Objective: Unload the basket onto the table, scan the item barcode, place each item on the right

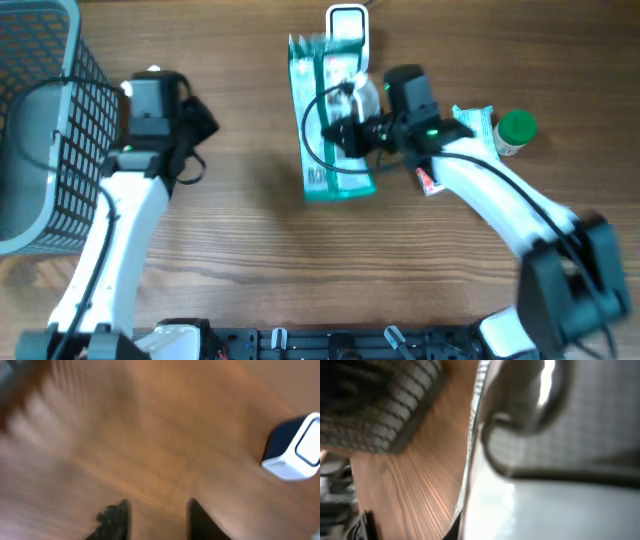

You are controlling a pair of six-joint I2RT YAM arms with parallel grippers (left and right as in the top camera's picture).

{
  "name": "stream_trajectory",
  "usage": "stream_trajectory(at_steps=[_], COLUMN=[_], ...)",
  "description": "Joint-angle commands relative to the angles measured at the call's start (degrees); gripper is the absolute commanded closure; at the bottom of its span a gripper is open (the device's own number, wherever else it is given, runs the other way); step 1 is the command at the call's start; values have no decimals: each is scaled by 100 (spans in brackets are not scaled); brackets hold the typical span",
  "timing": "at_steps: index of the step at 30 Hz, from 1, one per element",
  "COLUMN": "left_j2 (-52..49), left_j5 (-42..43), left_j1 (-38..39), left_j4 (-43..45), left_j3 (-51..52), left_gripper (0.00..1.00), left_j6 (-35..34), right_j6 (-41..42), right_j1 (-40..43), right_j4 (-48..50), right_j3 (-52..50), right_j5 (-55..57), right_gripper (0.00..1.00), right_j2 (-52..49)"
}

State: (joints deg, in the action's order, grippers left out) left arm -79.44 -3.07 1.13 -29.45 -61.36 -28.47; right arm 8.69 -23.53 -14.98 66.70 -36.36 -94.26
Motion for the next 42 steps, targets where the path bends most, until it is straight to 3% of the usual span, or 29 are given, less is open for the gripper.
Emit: stream_trajectory(at_steps=[1,3,10,14,19,24,32,37,42], left_j2=[76,63,63,63,63,63,63,63,63], left_j5=[-225,-219,-216,-216,-216,-216,-216,-216,-216], left_j1=[-225,-306,-339,-339,-339,-339,-339,-339,-339], left_j4=[286,302,186,146,140,140,140,140,140], left_j3=[-33,-33,-31,-31,-31,-31,-31,-31,-31], left_gripper=[19,0,0,0,0,0,0,0,0], left_j6=[901,892,874,874,874,874,874,874,874], right_j6=[-1005,-1298,-2339,-2524,-3366,-4544,-5425,-5567,-6118], right_j1=[15,15,13,13,13,13,0,-63,-120], right_j4=[-1016,-1786,-3121,-3178,-2979,-2277,-319,1003,1873], right_j3=[1047,1725,3543,4190,4341,4339,4339,4339,4339], right_j5=[393,450,1458,1930,2033,2511,3908,4859,5123], right_gripper=[96,96,96,96,96,96,96,96,96], right_j2=[579,586,439,273,-138,-887,-2223,-2889,-3320])
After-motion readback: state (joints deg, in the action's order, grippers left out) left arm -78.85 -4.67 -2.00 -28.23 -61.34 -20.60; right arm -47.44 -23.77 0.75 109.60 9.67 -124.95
